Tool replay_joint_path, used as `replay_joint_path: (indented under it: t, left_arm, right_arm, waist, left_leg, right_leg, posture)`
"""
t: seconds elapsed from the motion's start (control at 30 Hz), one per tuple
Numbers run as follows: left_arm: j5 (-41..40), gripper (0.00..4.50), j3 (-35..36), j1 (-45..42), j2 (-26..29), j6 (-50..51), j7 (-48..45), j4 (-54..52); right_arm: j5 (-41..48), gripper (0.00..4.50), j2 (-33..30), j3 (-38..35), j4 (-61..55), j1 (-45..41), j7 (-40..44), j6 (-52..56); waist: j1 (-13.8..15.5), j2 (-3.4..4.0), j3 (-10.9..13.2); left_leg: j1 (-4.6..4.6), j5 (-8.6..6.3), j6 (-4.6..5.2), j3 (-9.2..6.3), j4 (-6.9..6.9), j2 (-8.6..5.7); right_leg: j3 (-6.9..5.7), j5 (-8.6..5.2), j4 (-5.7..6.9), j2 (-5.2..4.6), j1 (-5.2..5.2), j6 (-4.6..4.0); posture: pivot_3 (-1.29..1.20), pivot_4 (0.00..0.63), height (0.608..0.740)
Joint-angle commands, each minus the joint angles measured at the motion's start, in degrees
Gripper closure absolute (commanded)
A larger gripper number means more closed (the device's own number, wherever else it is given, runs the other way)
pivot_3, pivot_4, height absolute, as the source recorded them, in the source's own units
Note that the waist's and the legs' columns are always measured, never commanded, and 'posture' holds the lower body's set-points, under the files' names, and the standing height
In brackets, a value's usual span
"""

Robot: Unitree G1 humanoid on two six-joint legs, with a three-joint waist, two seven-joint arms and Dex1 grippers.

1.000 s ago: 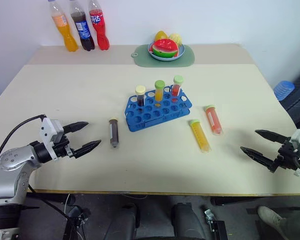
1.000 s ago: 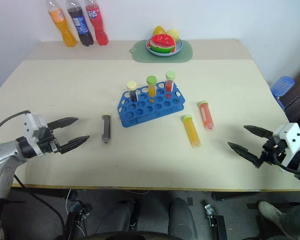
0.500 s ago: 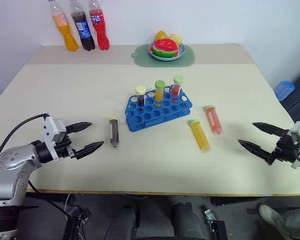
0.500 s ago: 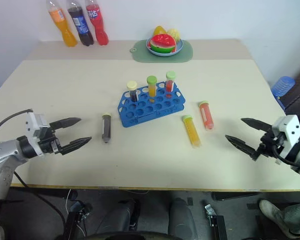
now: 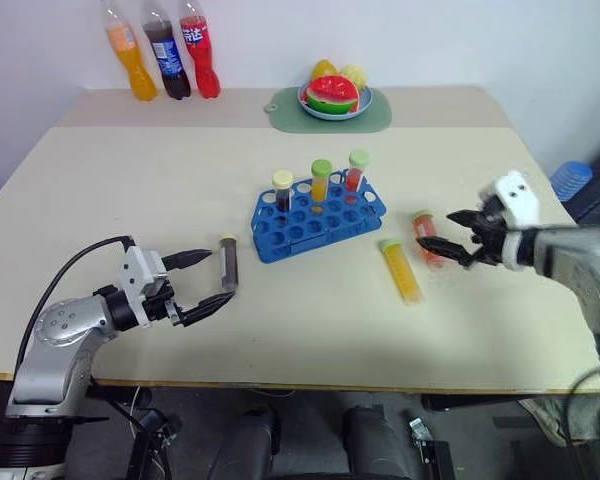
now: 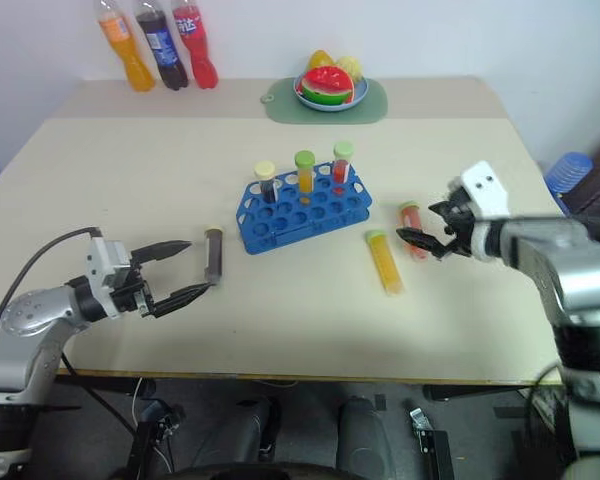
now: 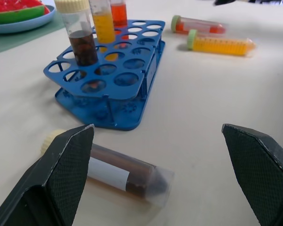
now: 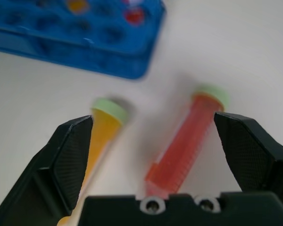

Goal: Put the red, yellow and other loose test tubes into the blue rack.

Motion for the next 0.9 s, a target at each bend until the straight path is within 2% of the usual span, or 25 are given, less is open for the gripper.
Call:
replay_joint_path:
  t: [0.03, 0.27, 0.47, 0.57, 0.73, 0.77, 0.9]
  left_arm:
    - [0.17, 0.02, -0.53, -0.34, 0.22, -1.38, -0.84, -1.84]
    - [-0.22, 0.02, -2.61, -0.05, 0.56, -0.38, -1.83, -5.07]
    - [-1.22, 0.02, -4.06, 0.2, 0.07, 0.81, -2.4, -7.36]
    - [-1.06, 0.0, -4.41, 0.46, -0.2, 0.9, -2.23, -7.79]
    - [-0.51, 0.0, -4.75, 1.35, -0.43, -0.17, -2.16, -7.34]
    - [-0.48, 0.0, -4.76, 1.45, -0.49, -0.26, -2.13, -7.3]
    - [-0.02, 0.0, -4.85, 1.19, -1.01, -0.55, -1.75, -6.45]
  right_arm:
    - [-1.77, 0.0, 0.66, 3.94, 7.77, -8.92, 0.93, 7.41]
    - [-8.17, 0.0, 7.36, 11.55, 28.6, -23.87, 0.7, 11.74]
    - [-13.79, 0.0, 11.6, 16.31, 41.15, -29.12, 2.16, 8.19]
    - [-16.79, 0.88, 12.8, 18.48, 44.58, -29.65, 3.49, 5.76]
    - [-20.65, 3.34, 12.62, 20.26, 45.17, -29.4, 6.62, 0.41]
    - [-21.37, 3.63, 12.38, 20.47, 45.02, -29.08, 7.42, -1.02]
    - [-23.73, 3.63, 8.32, 20.25, 39.51, -23.83, 11.37, -12.08]
  waist:
    - [-0.03, 0.0, 0.0]
    - [-0.18, 0.0, 0.0]
    - [-0.29, 0.01, 0.0]
    - [-0.44, -0.01, -0.01]
    - [-0.55, -0.01, -0.02]
    - [-0.61, 0.0, -0.02]
    - [-0.45, -0.02, -0.03]
  left_leg:
    - [-0.03, 0.0, 0.0, -0.01, -0.02, 0.0]
    - [-0.68, 0.05, -0.07, 0.0, 0.03, -0.14]
    - [-0.7, 0.05, -0.07, 0.01, 0.02, -0.18]
    - [-0.68, 0.07, -0.09, 0.01, 0.05, -0.17]
    - [-0.65, 0.08, -0.11, 0.01, 0.04, -0.16]
    - [-0.65, 0.08, -0.11, 0.01, 0.04, -0.16]
    - [-0.65, 0.09, -0.13, 0.01, 0.05, -0.16]
  right_leg:
    - [-0.02, 0.0, -0.01, 0.0, -0.04, 0.0]
    - [-0.01, 0.03, 0.11, 0.01, -0.77, 0.0]
    - [-0.02, 0.03, 0.12, 0.02, -0.79, 0.0]
    - [-0.03, 0.04, 0.15, 0.06, -0.77, 0.0]
    - [-0.03, 0.05, 0.19, 0.09, -0.77, -0.01]
    - [-0.03, 0.05, 0.19, 0.09, -0.77, -0.01]
    - [-0.03, 0.05, 0.2, 0.1, -0.76, -0.01]
  posture:
    - [0.0, 0.15, 0.74]
    - [0.0, 0.15, 0.74]
    - [0.0, 0.15, 0.74]
    - [0.0, 0.15, 0.74]
    - [0.0, 0.15, 0.74]
    - [0.0, 0.15, 0.74]
    - [0.0, 0.15, 0.74]
